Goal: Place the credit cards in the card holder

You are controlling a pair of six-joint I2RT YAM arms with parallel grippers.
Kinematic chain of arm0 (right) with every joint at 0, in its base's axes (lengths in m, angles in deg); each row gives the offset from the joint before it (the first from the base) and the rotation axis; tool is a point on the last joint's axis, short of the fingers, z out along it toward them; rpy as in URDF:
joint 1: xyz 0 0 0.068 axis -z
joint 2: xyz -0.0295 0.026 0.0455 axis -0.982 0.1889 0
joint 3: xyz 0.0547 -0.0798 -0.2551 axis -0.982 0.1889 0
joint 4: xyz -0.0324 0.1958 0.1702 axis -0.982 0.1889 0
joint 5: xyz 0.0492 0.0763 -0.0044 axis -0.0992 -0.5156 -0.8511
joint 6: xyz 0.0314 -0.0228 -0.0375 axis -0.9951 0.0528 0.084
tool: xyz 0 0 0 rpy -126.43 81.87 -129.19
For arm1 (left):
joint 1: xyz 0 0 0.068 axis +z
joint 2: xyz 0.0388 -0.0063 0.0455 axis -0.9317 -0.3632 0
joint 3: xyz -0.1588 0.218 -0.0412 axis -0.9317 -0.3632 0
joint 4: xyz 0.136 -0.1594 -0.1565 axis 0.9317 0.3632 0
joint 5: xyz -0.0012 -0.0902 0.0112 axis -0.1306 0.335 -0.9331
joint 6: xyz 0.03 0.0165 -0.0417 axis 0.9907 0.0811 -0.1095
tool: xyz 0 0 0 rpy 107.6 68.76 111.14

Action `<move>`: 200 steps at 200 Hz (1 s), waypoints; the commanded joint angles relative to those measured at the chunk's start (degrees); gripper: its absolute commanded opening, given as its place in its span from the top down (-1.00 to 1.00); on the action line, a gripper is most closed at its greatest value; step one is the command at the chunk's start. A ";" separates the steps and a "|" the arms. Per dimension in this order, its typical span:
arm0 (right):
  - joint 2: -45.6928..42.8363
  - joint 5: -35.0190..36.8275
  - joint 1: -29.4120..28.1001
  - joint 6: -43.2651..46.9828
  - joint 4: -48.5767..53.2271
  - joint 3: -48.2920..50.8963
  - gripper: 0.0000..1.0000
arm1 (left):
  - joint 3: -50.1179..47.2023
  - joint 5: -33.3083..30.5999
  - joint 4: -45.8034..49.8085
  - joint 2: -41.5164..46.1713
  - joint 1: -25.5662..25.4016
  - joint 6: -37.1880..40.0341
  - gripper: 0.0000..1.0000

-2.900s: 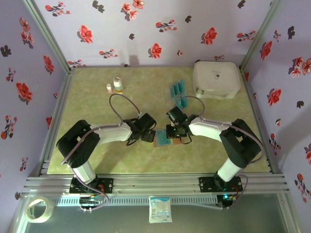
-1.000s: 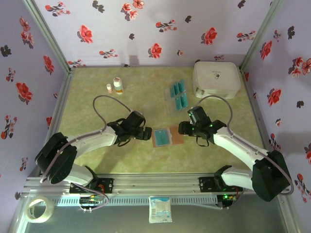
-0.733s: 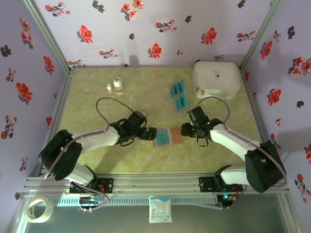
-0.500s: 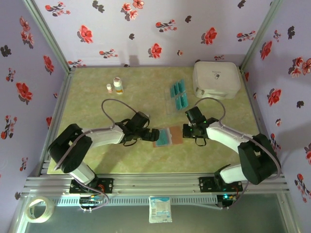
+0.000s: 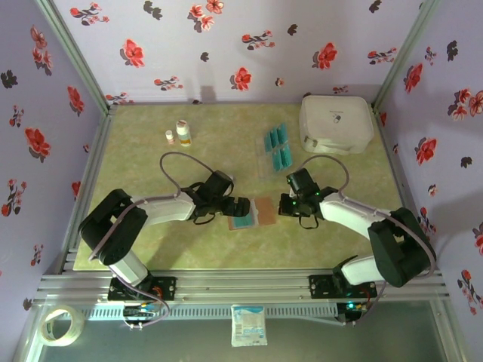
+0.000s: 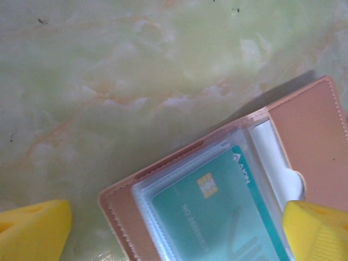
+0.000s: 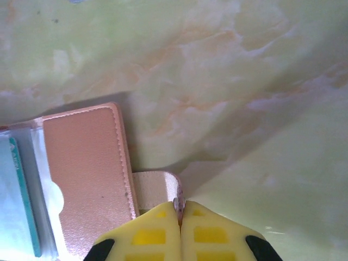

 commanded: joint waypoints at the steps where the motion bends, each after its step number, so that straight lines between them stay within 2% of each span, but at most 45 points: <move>1: -1.46 -1.02 -1.39 -2.60 -1.84 0.88 1.00 | -1.03 1.44 -2.43 -0.62 0.75 -0.68 -0.99; 60: 0.80 -1.04 -2.88 -3.61 -3.73 0.92 1.00 | -1.94 2.86 -3.88 -0.46 1.34 -0.71 -0.99; 148: 3.77 -1.99 -3.69 -5.06 -7.18 0.94 1.00 | -1.63 6.51 -6.02 7.88 1.26 -3.09 -0.99; 200: 4.25 -2.14 -3.78 -5.51 -8.23 1.23 1.00 | 3.78 7.98 -8.77 4.40 -2.04 -5.84 -0.99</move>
